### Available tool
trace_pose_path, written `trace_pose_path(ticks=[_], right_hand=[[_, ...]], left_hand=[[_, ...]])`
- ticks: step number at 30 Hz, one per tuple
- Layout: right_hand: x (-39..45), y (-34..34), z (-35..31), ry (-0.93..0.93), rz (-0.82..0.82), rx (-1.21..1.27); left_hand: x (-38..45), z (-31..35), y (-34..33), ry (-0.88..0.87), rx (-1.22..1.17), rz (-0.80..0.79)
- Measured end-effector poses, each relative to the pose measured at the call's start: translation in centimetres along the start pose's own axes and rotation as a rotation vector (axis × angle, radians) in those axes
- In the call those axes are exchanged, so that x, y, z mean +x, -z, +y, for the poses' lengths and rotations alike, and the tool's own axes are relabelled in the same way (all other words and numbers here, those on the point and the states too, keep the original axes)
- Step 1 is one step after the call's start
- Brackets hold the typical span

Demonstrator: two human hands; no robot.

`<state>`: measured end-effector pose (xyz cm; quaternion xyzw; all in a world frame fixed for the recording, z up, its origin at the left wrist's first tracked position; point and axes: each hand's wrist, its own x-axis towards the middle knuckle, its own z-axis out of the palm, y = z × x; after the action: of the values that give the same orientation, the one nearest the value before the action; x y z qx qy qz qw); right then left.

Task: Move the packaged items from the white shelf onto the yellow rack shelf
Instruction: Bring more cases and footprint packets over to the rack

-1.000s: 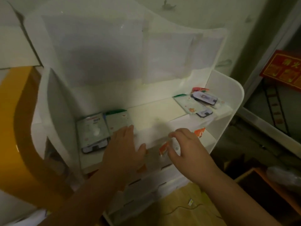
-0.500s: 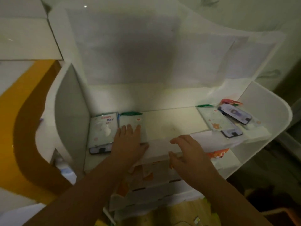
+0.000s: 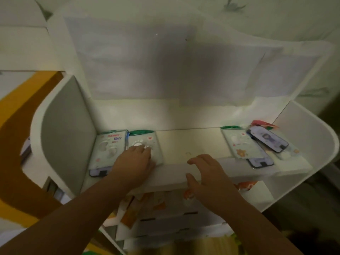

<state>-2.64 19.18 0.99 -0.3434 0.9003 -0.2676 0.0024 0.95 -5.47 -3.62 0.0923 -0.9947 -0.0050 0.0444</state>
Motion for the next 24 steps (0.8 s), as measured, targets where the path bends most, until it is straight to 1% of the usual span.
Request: trace_pose_path(ticks=[1,4,9,10,12,14,16,18,19,22,24], right_hand=[[0.1,0.1,0.1,0.003,0.003,0.008],[0.4,0.3,0.6,0.03,0.012,0.017],[0.6,0.5,1.4,0.046,0.0,0.039],[0.6,0.5,1.6,0.044,-0.005,0.048],[0.5,0.6,1.9,0.047,-0.02,0.055],[0.4,0.7,2.5,0.046,-0.03,0.05],[0.3,0.8,3.2,0.039,-0.03,0.048],[0.3,1.0,3.9,0.032,-0.026,0.051],[0.3,1.1,4.2,0.032,-0.02,0.051],[0.5,1.6,5.3,0.024,0.002,0.032],[0.8,2.0,6.0,0.012,0.013,-0.004]], left_hand=[[-0.1,0.1,-0.2,0.026,-0.03,0.009],[0.0,0.4,-0.4,0.055,-0.025,-0.057],[0.8,1.3,0.4,0.014,0.215,-0.227],[0.8,1.5,0.6,0.012,0.226,-0.229],[0.6,1.8,1.3,0.064,0.188,-0.165],[0.2,2.0,2.6,0.23,0.014,-0.04],[-0.7,2.3,3.6,0.419,-0.273,0.171],[-1.7,3.1,4.2,0.497,-0.516,0.359],[-2.0,3.8,4.5,0.523,-0.628,0.421],[-2.7,6.9,5.3,0.588,-1.029,0.531],[-2.3,9.2,5.6,0.654,-1.41,0.553]])
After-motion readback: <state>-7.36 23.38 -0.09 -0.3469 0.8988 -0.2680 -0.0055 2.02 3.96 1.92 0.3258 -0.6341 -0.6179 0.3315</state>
